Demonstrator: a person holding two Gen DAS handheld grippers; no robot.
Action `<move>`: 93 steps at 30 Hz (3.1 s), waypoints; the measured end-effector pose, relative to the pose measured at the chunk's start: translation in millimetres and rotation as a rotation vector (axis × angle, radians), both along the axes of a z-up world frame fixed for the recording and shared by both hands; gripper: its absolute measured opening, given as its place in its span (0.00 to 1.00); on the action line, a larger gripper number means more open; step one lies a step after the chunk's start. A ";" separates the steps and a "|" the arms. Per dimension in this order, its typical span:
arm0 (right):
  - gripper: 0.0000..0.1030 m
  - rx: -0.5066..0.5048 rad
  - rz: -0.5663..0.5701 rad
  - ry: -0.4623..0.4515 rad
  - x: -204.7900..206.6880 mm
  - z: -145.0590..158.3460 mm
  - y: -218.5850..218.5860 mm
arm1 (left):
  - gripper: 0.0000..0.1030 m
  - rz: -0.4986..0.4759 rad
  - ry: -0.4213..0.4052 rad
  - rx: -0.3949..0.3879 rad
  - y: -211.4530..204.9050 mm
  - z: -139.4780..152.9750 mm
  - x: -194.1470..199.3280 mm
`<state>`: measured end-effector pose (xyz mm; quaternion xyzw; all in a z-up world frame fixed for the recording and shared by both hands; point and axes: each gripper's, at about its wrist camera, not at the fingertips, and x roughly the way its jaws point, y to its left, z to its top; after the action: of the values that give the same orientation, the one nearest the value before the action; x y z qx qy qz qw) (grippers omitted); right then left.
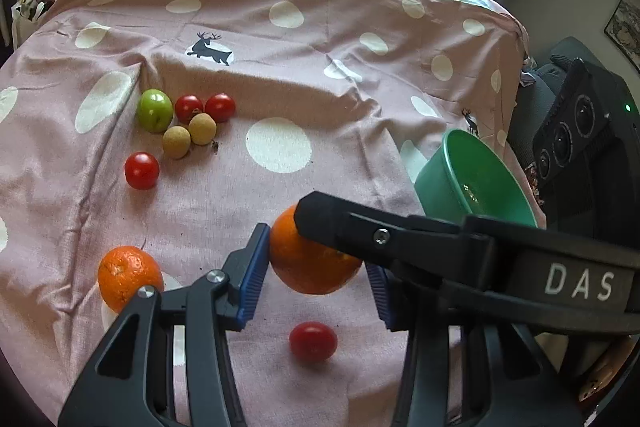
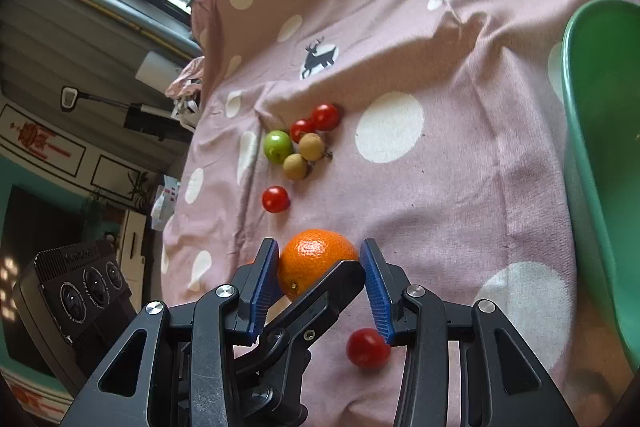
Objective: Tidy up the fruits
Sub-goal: 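Lift the orange with the right tool and carry it to the green bowl, then lower the held orange into the green bowl with the right tool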
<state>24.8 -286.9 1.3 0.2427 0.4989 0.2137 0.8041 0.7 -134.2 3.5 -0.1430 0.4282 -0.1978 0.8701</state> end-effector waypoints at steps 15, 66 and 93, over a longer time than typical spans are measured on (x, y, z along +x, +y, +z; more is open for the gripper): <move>0.44 0.019 -0.008 -0.110 -17.9 35.2 -1.2 | 0.44 0.016 -0.100 0.009 -5.0 33.9 -18.9; 0.44 0.042 -0.262 -0.200 -28.3 51.0 -145.2 | 0.43 -0.193 -0.160 0.089 -163.0 55.5 -0.3; 0.44 -0.001 -0.381 -0.084 -22.3 20.7 -196.5 | 0.43 -0.290 -0.037 0.036 -205.8 18.8 21.8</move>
<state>2.5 -483.4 22.0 0.3231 0.4100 0.0674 0.8503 22.5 -340.0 22.3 -0.0603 0.4318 -0.3162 0.8426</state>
